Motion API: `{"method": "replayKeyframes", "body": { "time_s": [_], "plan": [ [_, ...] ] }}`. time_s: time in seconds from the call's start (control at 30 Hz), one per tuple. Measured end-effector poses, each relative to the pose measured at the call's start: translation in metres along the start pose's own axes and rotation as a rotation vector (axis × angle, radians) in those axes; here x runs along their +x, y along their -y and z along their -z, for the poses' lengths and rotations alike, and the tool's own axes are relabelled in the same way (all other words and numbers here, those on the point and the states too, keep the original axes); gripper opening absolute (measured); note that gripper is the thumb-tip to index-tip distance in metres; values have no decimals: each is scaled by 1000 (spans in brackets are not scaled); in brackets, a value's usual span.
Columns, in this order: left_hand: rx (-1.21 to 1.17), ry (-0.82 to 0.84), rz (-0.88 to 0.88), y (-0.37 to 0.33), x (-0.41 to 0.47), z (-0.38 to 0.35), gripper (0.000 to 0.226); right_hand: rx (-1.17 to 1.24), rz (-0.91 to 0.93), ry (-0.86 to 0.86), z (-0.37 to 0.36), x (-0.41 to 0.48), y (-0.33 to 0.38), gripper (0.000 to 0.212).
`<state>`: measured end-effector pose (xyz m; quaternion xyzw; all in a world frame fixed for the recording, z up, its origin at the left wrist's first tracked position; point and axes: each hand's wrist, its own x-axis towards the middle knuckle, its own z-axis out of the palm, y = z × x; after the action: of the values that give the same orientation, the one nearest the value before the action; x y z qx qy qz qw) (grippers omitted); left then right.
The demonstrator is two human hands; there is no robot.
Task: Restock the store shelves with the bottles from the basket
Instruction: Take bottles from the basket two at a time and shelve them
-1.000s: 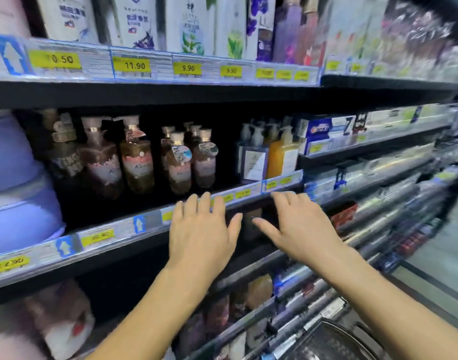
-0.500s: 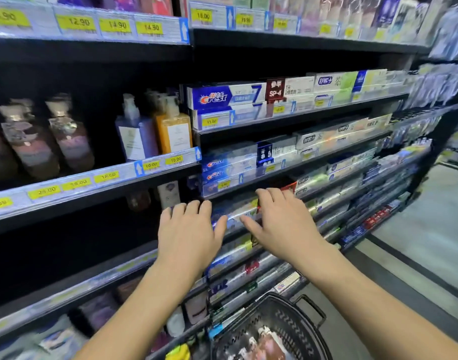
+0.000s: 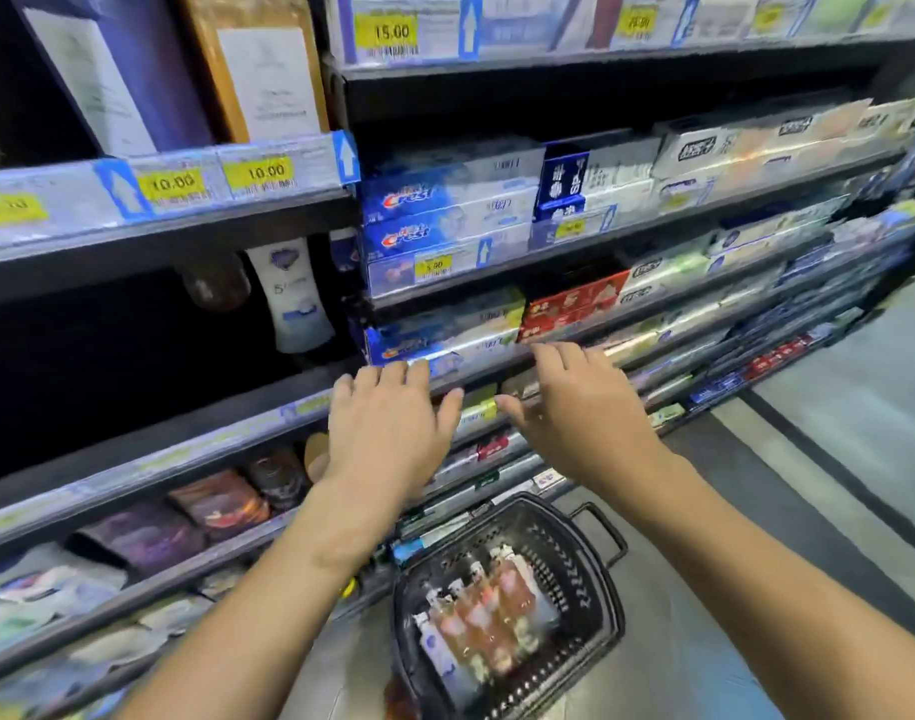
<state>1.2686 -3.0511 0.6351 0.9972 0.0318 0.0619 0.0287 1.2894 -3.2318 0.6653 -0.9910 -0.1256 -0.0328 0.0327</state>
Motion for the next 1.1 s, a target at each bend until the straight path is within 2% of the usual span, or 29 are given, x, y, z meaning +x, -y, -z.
{"method": "replayKeyframes", "body": {
  "time_s": [0.1,0.2,0.33,0.57,0.7,0.93,1.1],
  "plan": [
    [-29,76,43,-13,2,-37,63,-16,29,91,-29,15,-16,66],
    [-42,130,112,-29,3,-76,67,-14,77,172,-68,29,-36,67],
    [-30,317,238,-58,1,-123,56,3,174,279,-122,45,-66,65],
    [0,441,436,-101,-15,-221,58,-64,398,449,-219,57,-103,68],
    [-11,539,485,-112,-25,-290,62,-123,474,531,-287,57,-115,67],
    [-77,731,552,-116,-48,-430,67,-173,474,697,-419,38,-131,63],
    [-93,755,587,-117,-66,-520,69,-182,445,801,-511,23,-143,63]
  ]
}}
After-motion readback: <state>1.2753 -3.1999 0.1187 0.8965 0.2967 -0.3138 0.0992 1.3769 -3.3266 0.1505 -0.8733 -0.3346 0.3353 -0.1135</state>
